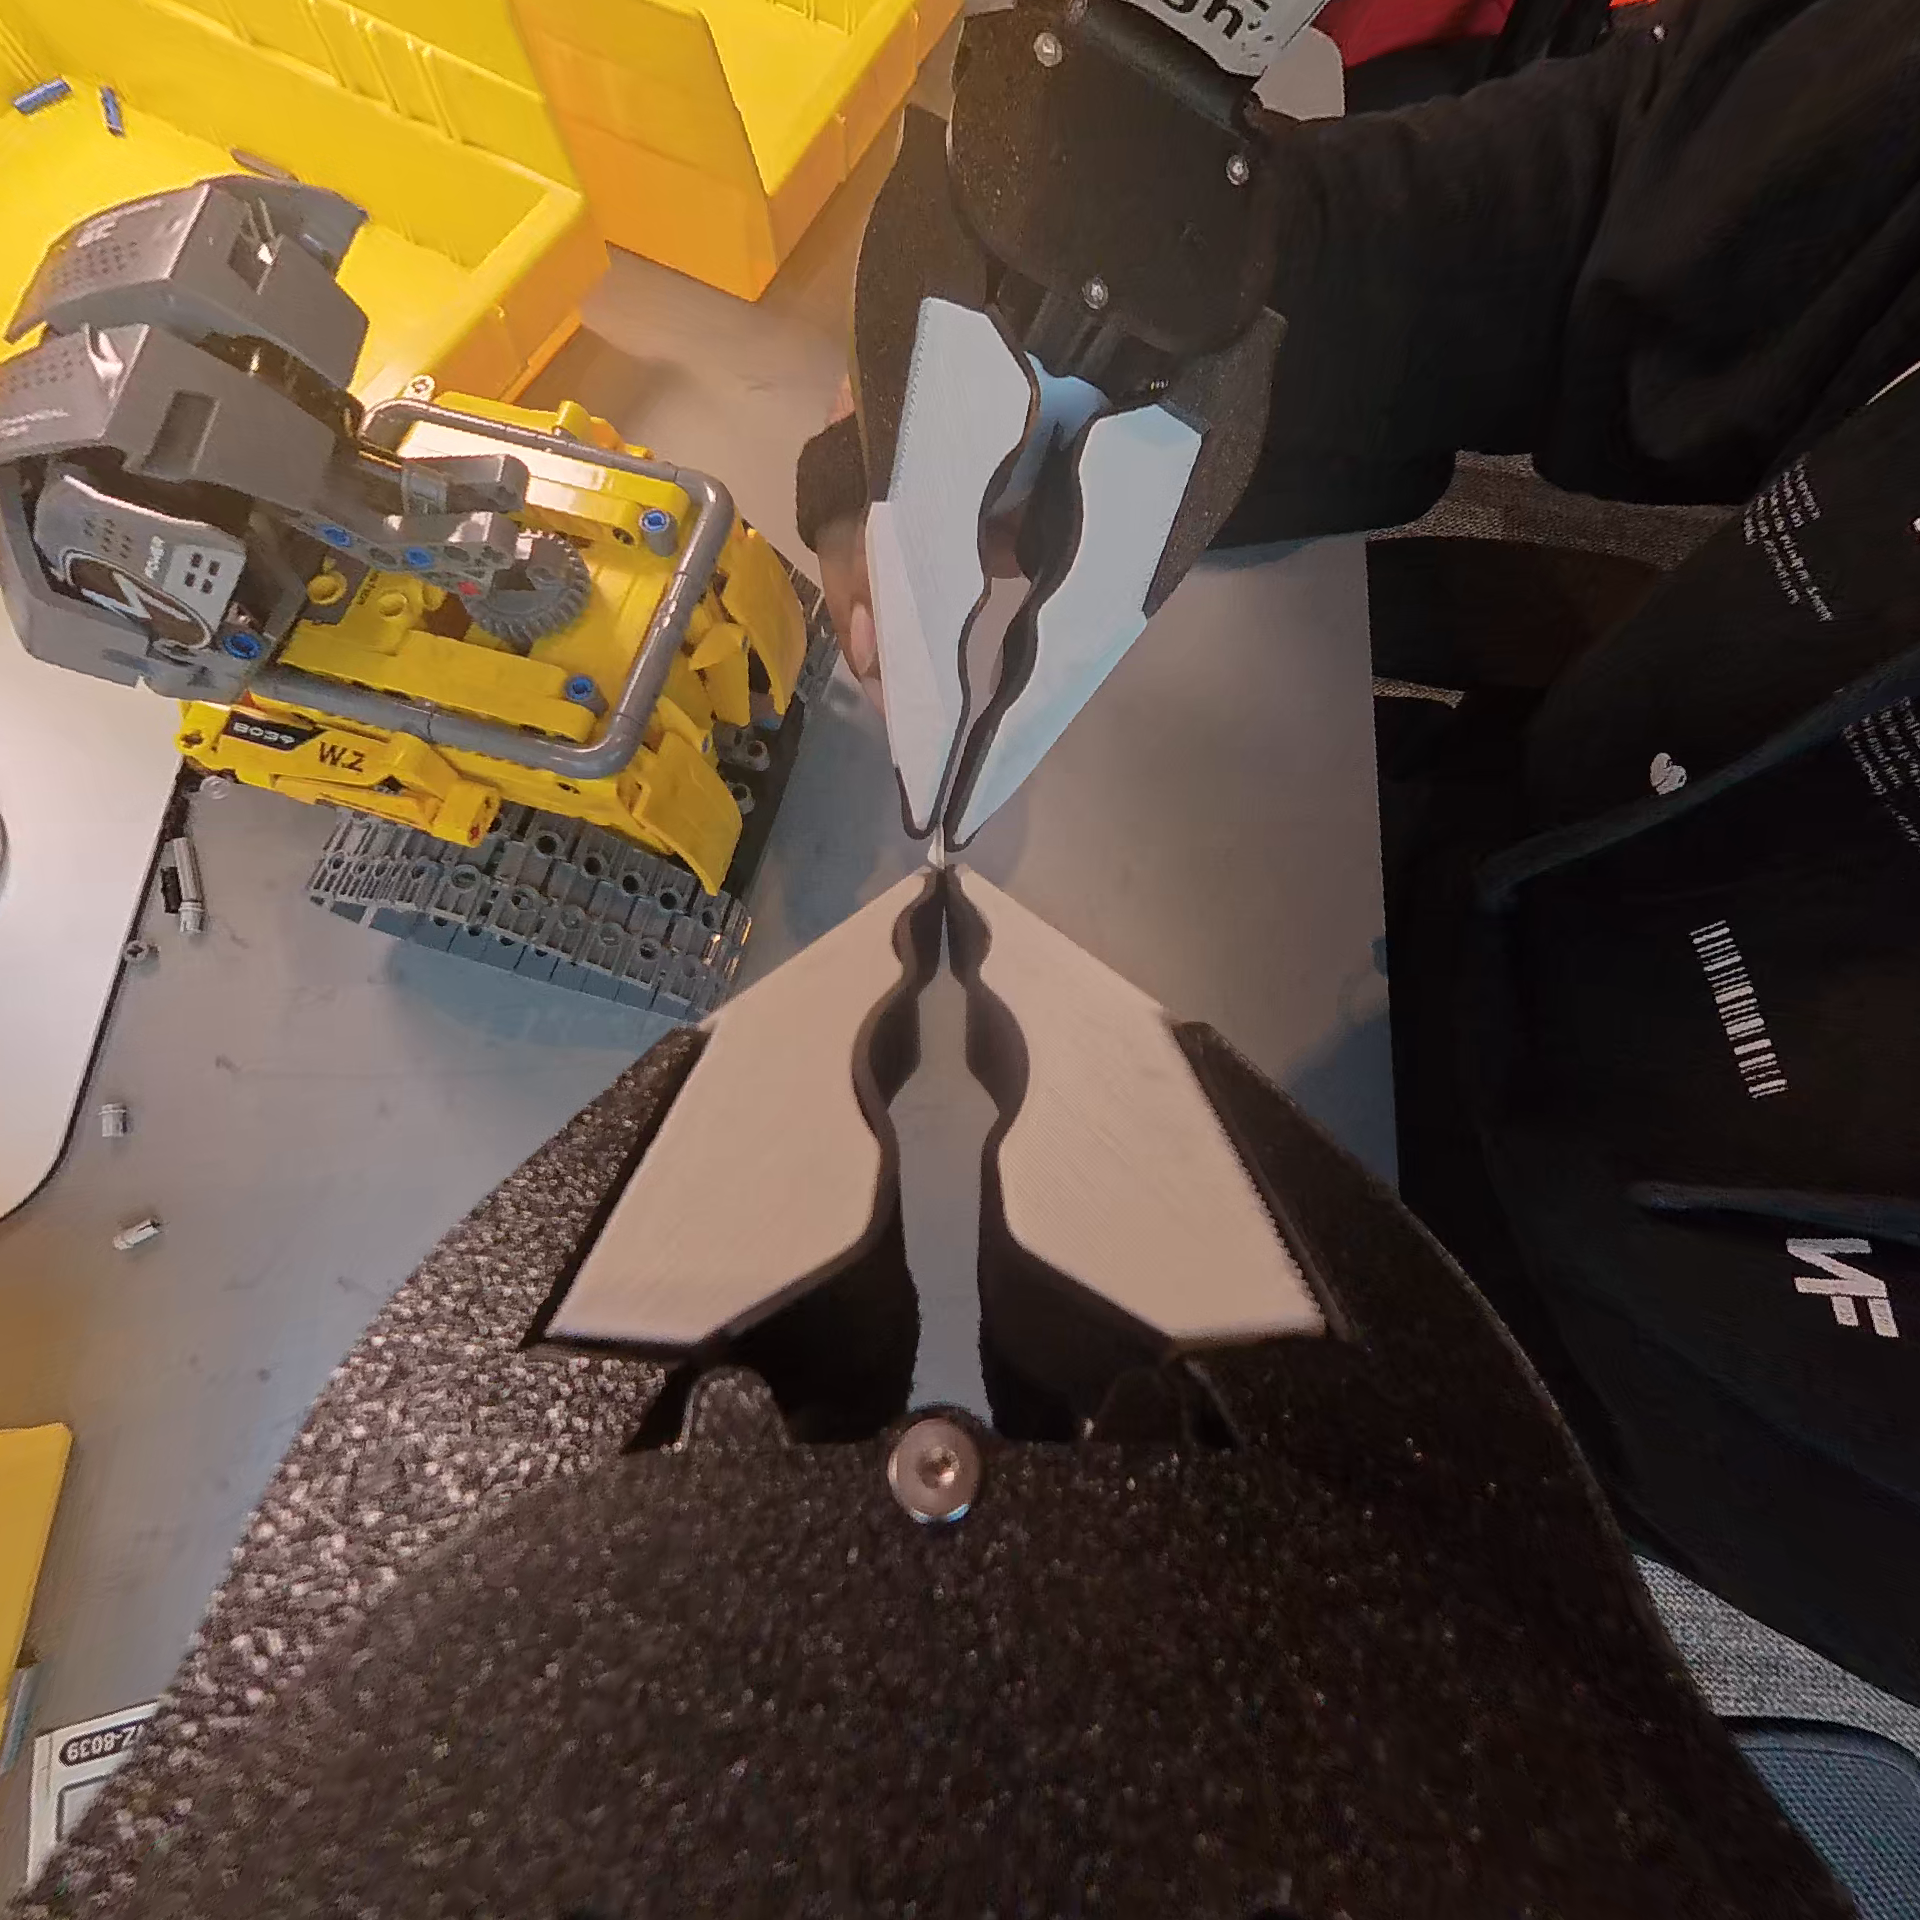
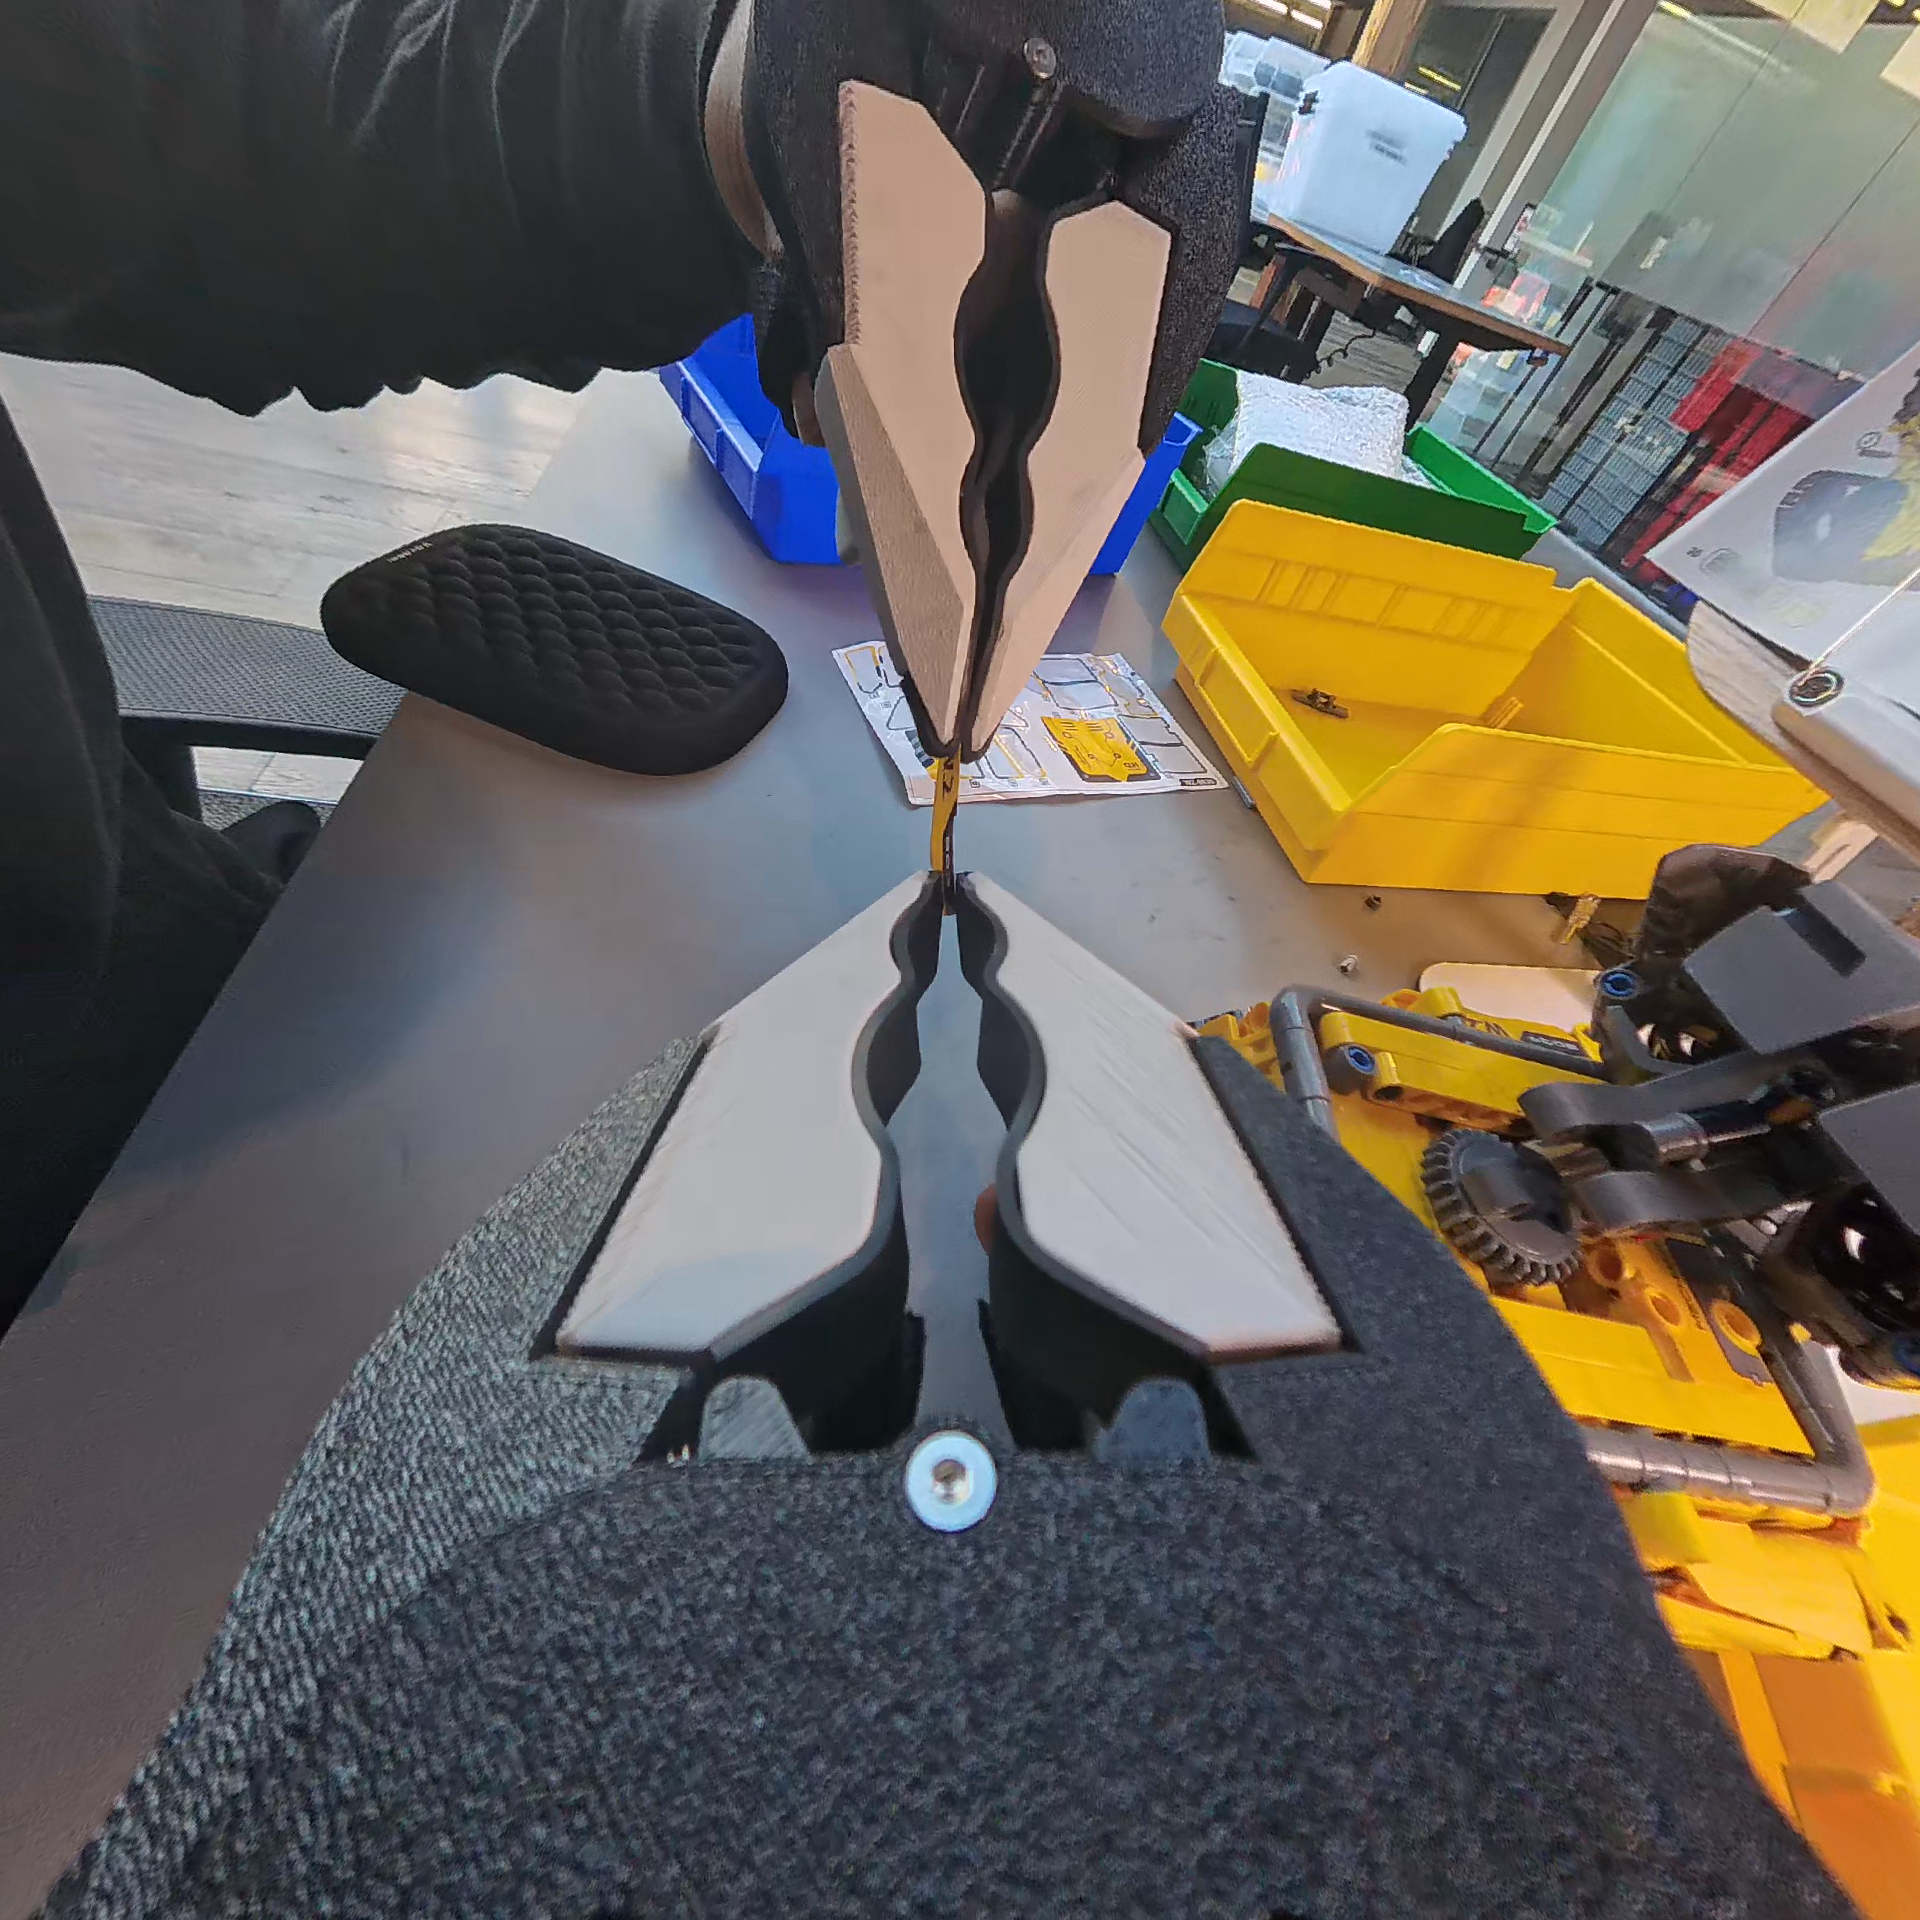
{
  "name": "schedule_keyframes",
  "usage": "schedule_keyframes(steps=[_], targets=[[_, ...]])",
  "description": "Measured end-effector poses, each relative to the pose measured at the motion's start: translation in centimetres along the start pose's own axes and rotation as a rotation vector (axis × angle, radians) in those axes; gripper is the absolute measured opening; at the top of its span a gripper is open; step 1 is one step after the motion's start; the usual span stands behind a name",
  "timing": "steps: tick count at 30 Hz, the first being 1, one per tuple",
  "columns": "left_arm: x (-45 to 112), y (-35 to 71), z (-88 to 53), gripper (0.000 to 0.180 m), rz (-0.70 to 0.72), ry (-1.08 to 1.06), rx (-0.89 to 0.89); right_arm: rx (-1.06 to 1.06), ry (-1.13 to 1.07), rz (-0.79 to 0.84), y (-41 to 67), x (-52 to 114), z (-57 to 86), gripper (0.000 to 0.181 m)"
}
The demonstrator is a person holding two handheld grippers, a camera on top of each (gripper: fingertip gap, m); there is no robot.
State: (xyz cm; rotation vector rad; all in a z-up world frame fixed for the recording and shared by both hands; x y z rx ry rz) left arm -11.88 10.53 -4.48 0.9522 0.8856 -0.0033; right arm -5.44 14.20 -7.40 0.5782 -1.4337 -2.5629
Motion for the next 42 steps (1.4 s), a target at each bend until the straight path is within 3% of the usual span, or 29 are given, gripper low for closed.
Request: schedule_keyframes(steps=[9,13,17,24,26,28,32,42], targets=[[0.0,0.2,-0.5,0.0,0.047,0.0,-0.017,0.059,0.016,0.027,0.0,0.0,0.0,0.0],[-0.7,1.3,-0.9,0.027,0.195,-0.026,-0.049,0.128,-0.002,0.088,0.6,-0.8,0.9,0.0],[-0.9,1.1,-3.6,0.039,0.329,0.063,-0.091,0.177,-0.069,0.155,1.0,-2.8,2.9,0.0],[5.7,-3.3,-9.1,0.064,0.241,0.175,-0.231,0.28,-0.376,0.214,-0.3,-9.4,8.7,0.0],[6.8,-4.0,-9.9,0.06,0.199,0.214,-0.215,0.321,-0.428,0.231,-1.1,-10.8,9.6,0.0],[7.5,-4.2,-9.6,0.032,0.19,0.163,-0.215,0.361,-0.451,0.248,-1.9,-11.5,10.1,0.0],[7.8,-4.4,-8.8,0.014,0.178,0.103,-0.268,0.403,-0.453,0.242,-3.1,-11.4,10.2,0.0],[6.7,-8.0,-3.1,0.006,0.184,0.077,-0.402,0.573,-0.37,0.283,-2.7,-11.3,8.8,0.0]])
Point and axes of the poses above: each gripper's, where its closed fingertips meet, x out along the fingers, y out of its top, z = x × y across the jaws, the point moved 4 cm from there along -x, back along the fingers, and after that the axes turned 14 degrees about -x, right-handed, at the moved point
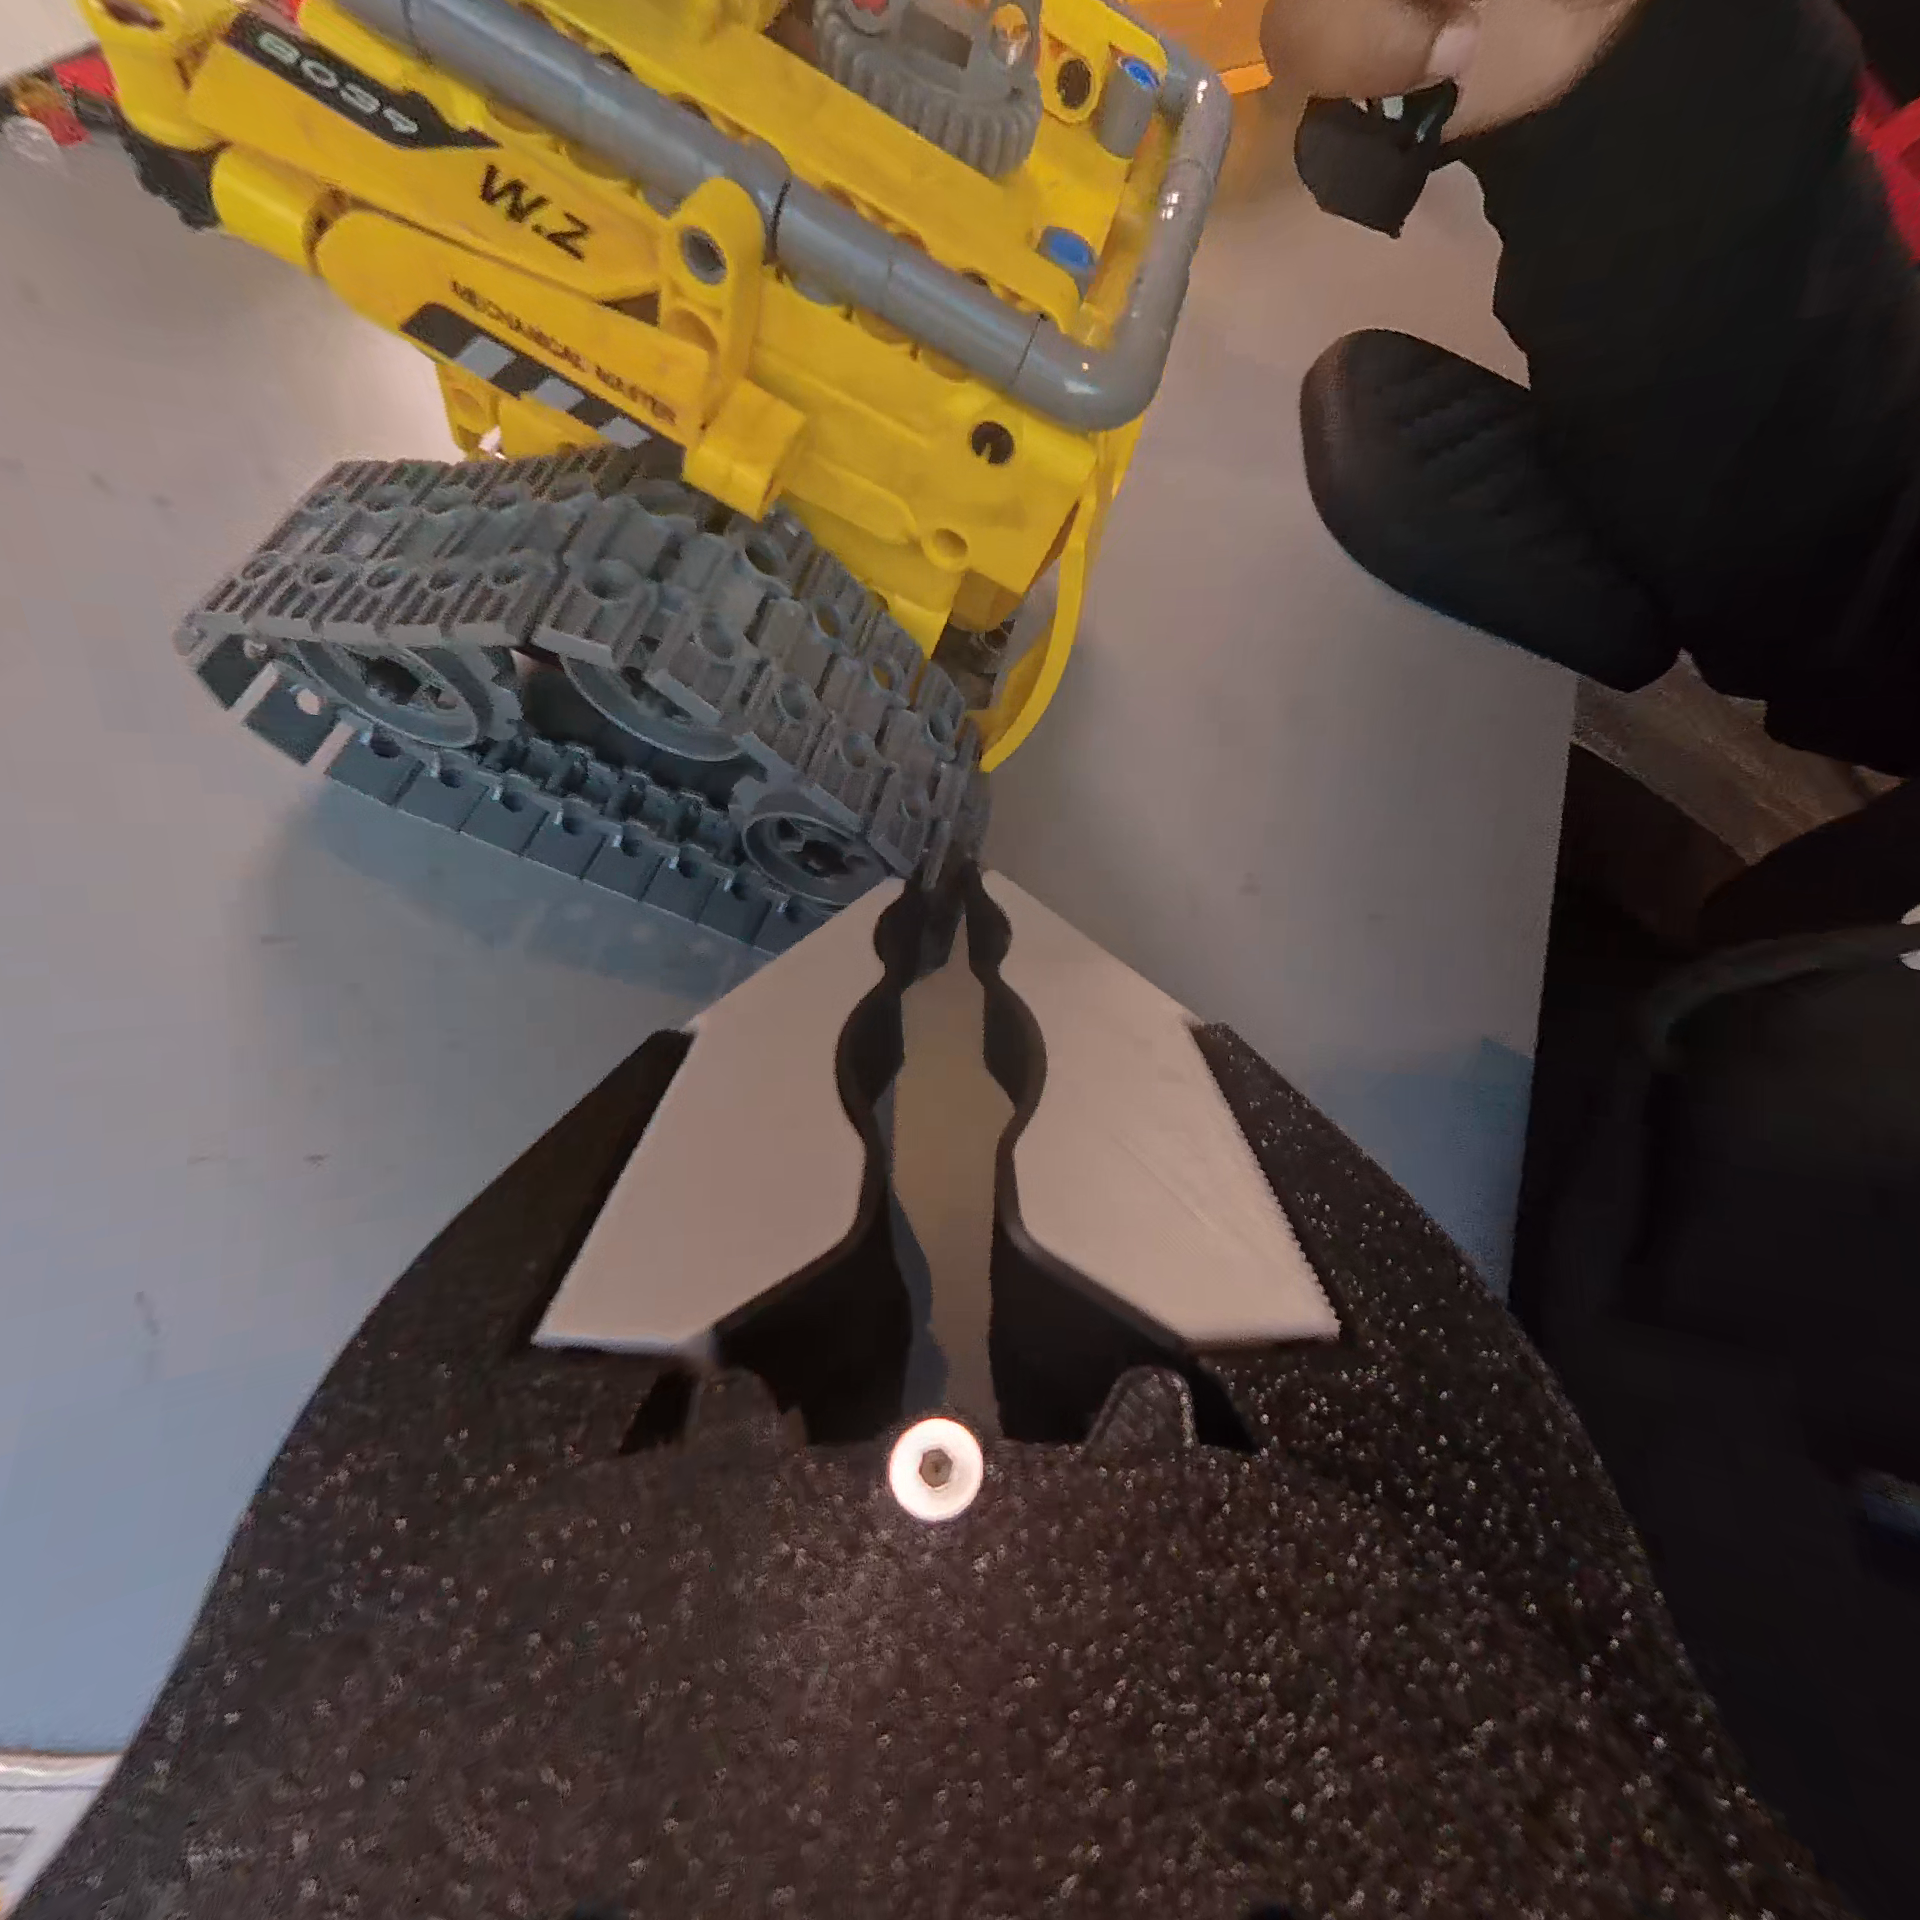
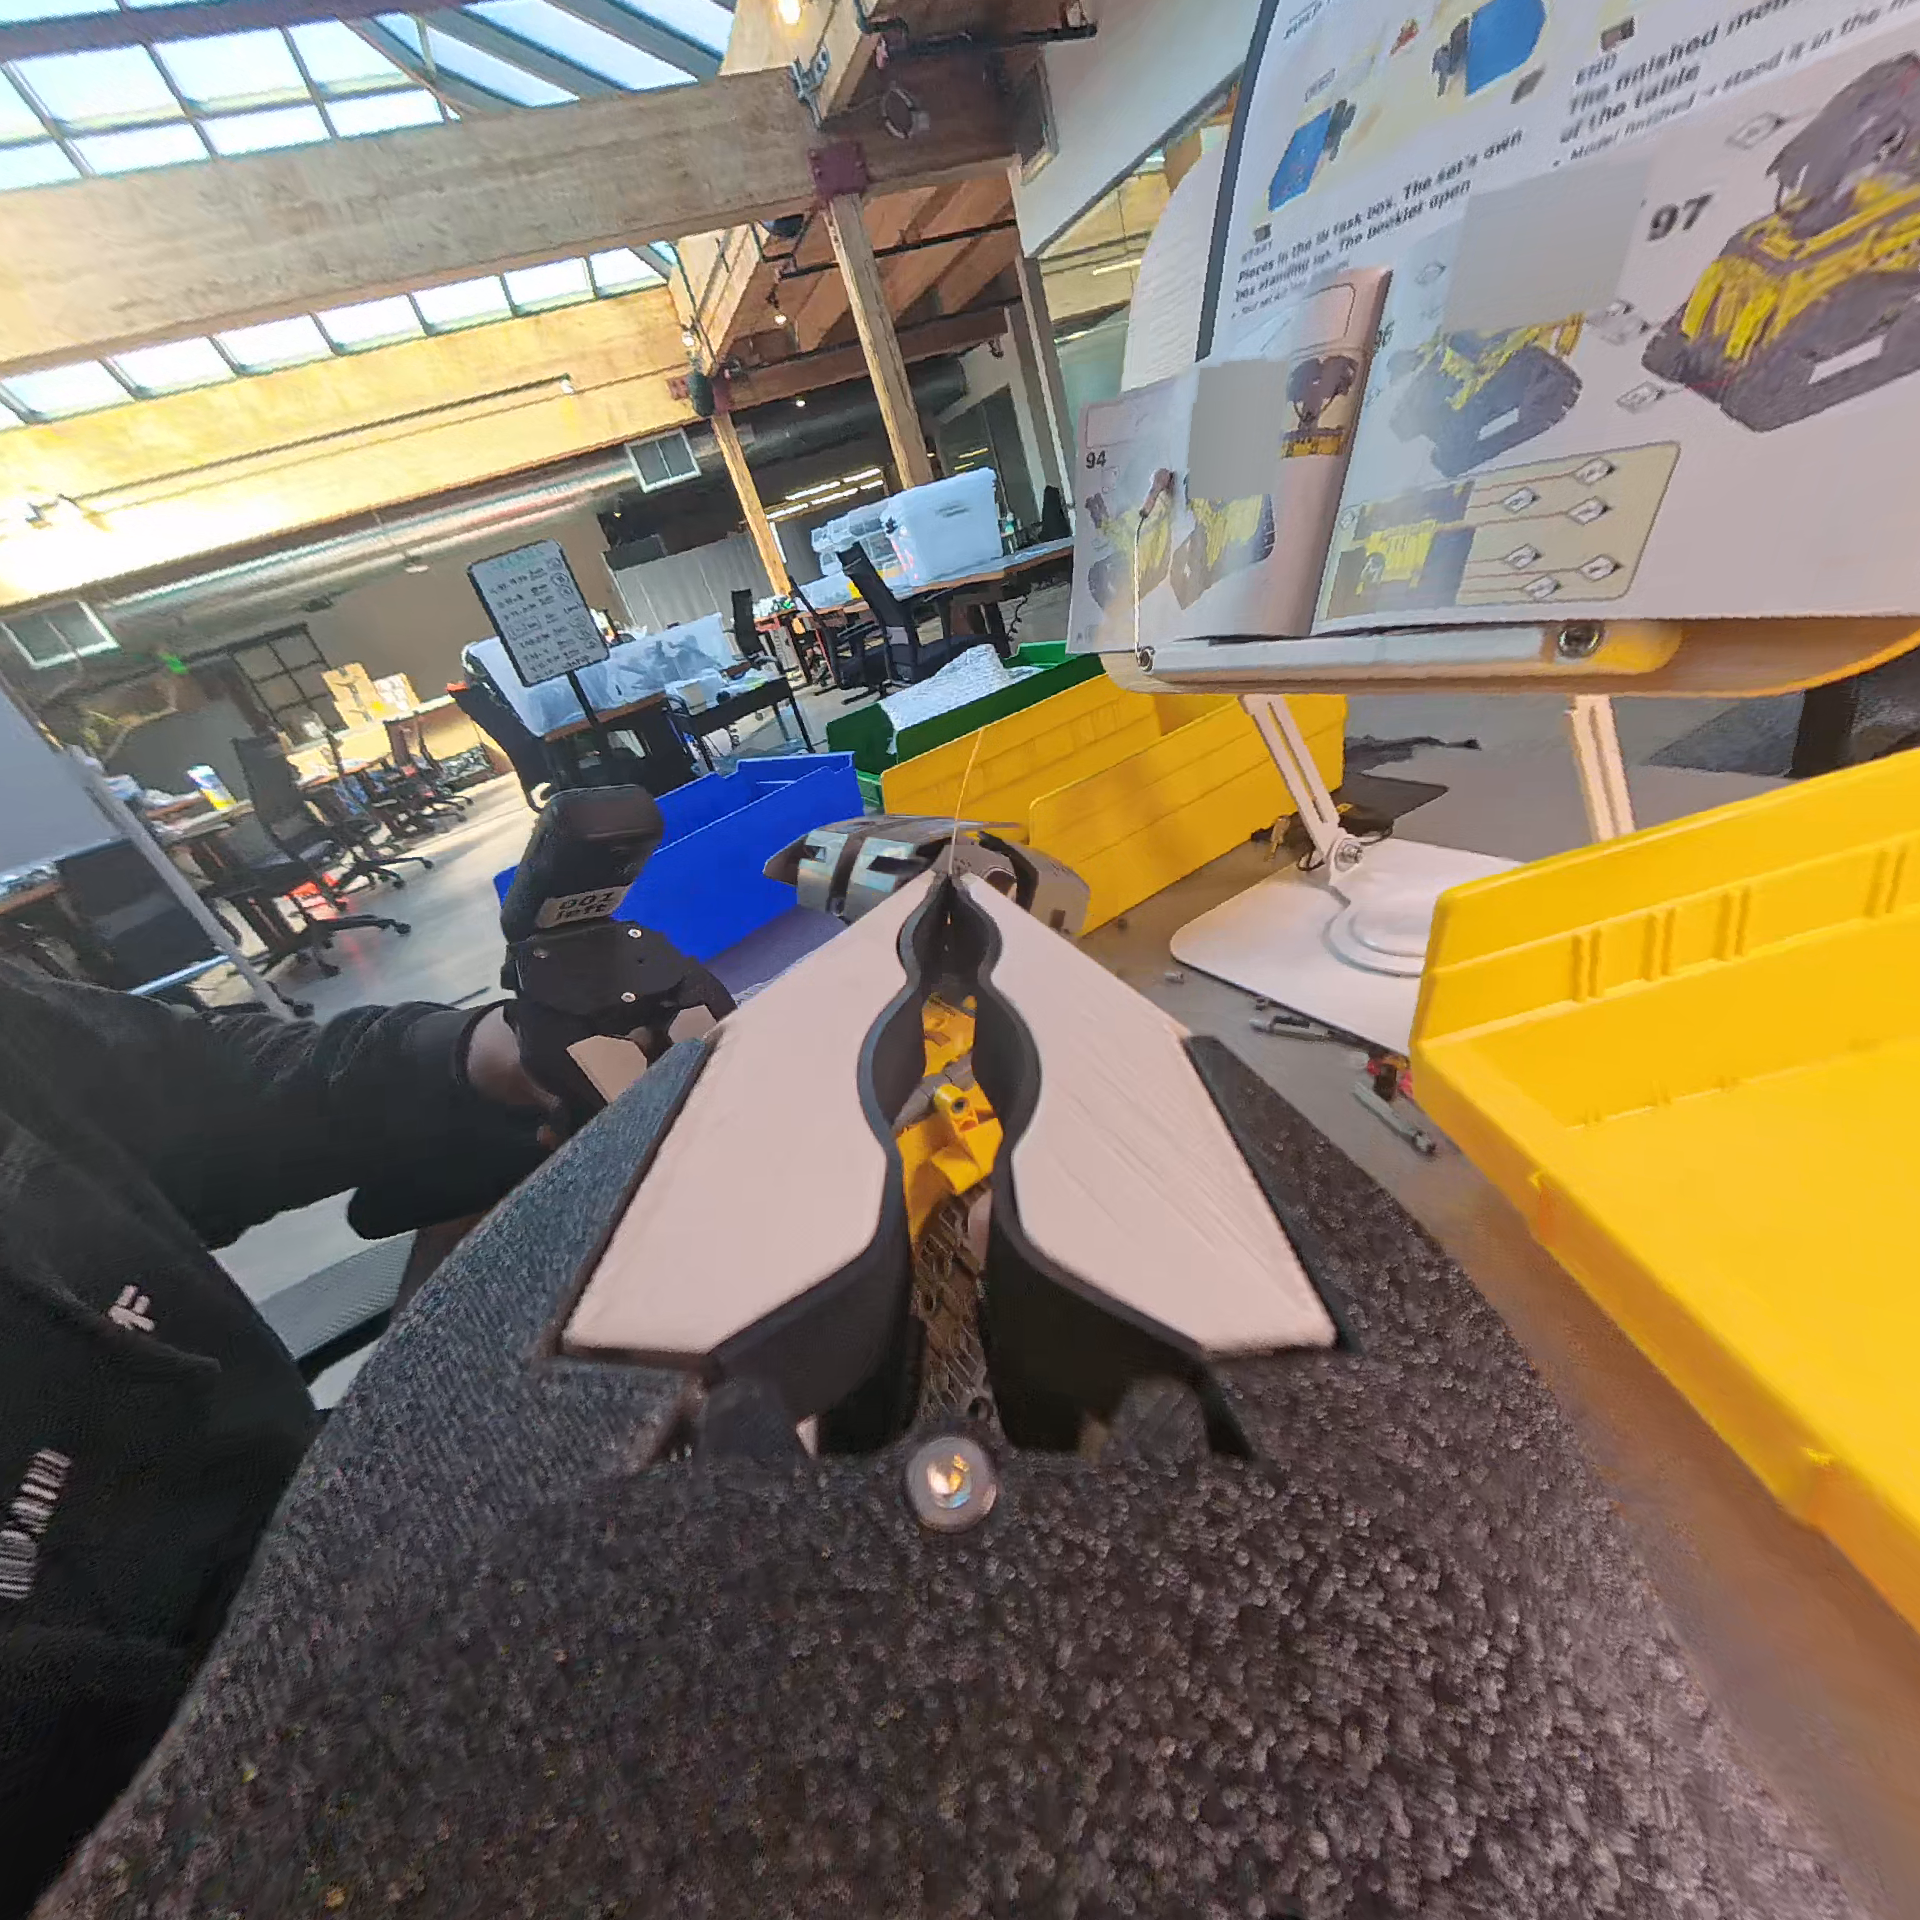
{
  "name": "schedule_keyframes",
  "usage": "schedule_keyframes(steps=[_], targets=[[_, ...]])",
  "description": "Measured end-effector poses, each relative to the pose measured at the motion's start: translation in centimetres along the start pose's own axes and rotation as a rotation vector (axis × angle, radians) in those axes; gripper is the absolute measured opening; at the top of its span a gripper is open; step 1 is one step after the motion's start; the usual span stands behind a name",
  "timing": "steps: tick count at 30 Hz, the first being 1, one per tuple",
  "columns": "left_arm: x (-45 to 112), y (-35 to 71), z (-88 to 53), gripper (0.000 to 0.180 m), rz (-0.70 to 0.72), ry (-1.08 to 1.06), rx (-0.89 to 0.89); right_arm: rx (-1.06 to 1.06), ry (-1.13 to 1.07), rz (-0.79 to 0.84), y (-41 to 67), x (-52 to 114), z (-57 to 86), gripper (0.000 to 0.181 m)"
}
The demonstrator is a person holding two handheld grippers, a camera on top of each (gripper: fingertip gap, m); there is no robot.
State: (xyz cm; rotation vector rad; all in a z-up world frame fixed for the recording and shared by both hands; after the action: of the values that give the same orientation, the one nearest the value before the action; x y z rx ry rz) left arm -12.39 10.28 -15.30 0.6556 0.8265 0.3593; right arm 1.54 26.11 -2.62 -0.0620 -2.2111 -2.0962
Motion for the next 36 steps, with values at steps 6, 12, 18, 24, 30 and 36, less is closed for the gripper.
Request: schedule_keyframes(steps=[6,12,18,24,30,36], targets=[[-2.5,-3.2,2.2,0.02,-0.084,-0.074,-0.029,0.22,0.053,-0.065,-2.9,-0.4,-1.3,0.0],[-9.0,0.9,3.0,0.026,0.022,-0.086,0.068,0.314,0.145,-0.062,-3.7,0.2,-3.3,0.0],[-9.9,6.9,3.6,0.029,0.242,-0.044,0.204,0.222,0.18,-0.14,-4.2,0.6,-4.0,0.0],[-7.4,9.3,2.6,0.059,0.329,0.115,0.329,0.034,0.151,-0.212,-4.9,0.1,-4.2,0.0],[-5.4,9.5,1.9,0.038,0.281,0.34,0.663,-0.014,0.145,-0.22,-5.5,-0.2,-4.1,0.0],[-6.5,9.2,1.2,0.034,0.226,0.208,0.783,-0.081,0.171,-0.236,-5.9,-0.5,-4.5,0.0]])
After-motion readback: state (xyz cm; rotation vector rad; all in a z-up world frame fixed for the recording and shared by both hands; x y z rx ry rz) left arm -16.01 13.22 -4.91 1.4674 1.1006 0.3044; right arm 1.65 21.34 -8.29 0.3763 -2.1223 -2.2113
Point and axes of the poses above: each gripper's, where its closed fingertips meet, x out along the fingers, y out of its top, z = x × y across the jaws, the point moved 4 cm from there along -x, back along the fingers, and after that the axes turned 14 degrees about -x, right-handed, at the moved point
